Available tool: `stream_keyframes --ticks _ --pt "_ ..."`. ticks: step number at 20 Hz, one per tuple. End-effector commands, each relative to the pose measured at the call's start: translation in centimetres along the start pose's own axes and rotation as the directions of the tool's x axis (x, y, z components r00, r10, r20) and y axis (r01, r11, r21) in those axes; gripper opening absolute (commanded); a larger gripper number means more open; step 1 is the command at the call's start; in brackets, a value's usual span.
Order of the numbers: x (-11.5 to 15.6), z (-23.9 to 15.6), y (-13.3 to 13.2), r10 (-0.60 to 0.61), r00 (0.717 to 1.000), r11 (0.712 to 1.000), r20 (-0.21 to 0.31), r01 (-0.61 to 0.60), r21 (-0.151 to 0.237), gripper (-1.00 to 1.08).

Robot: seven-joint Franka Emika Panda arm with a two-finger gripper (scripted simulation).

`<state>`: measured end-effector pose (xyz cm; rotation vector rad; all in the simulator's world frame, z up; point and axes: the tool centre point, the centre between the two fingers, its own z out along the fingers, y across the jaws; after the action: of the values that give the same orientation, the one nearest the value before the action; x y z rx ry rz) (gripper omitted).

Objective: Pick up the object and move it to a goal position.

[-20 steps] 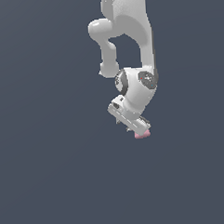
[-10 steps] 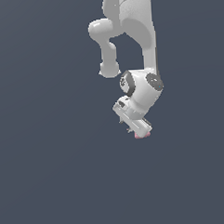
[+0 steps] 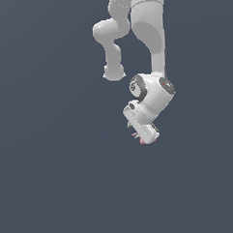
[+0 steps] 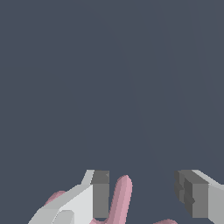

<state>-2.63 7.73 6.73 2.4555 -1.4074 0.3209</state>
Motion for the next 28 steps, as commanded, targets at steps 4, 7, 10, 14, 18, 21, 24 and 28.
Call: stream_keyframes --ticks 4,7,10,14,18,21,24,28 --pt "-0.8 0.1 -0.2 0.097 0.995 0.995 -0.039 -0.097 0.007 0.28" --pt "-1.2 0.1 -0.4 0.148 0.987 0.989 -0.059 -0.148 0.015 0.28" --pt "-1.6 0.1 -0.5 0.199 0.977 0.98 -0.078 -0.198 0.027 0.28" --pt "-2.1 0.1 -0.7 0.258 0.961 0.966 -0.099 -0.254 0.043 0.28" --pt "-2.4 0.0 -0.8 0.302 0.947 0.953 -0.113 -0.297 0.058 0.28" --pt "-2.6 0.0 -0.9 0.325 0.938 0.945 -0.121 -0.319 0.067 0.28" --pt "-2.7 0.0 -0.9 0.342 0.931 0.939 -0.125 -0.335 0.074 0.28" --pt "-2.8 -0.1 -1.0 0.351 0.927 0.936 -0.128 -0.344 0.078 0.28"
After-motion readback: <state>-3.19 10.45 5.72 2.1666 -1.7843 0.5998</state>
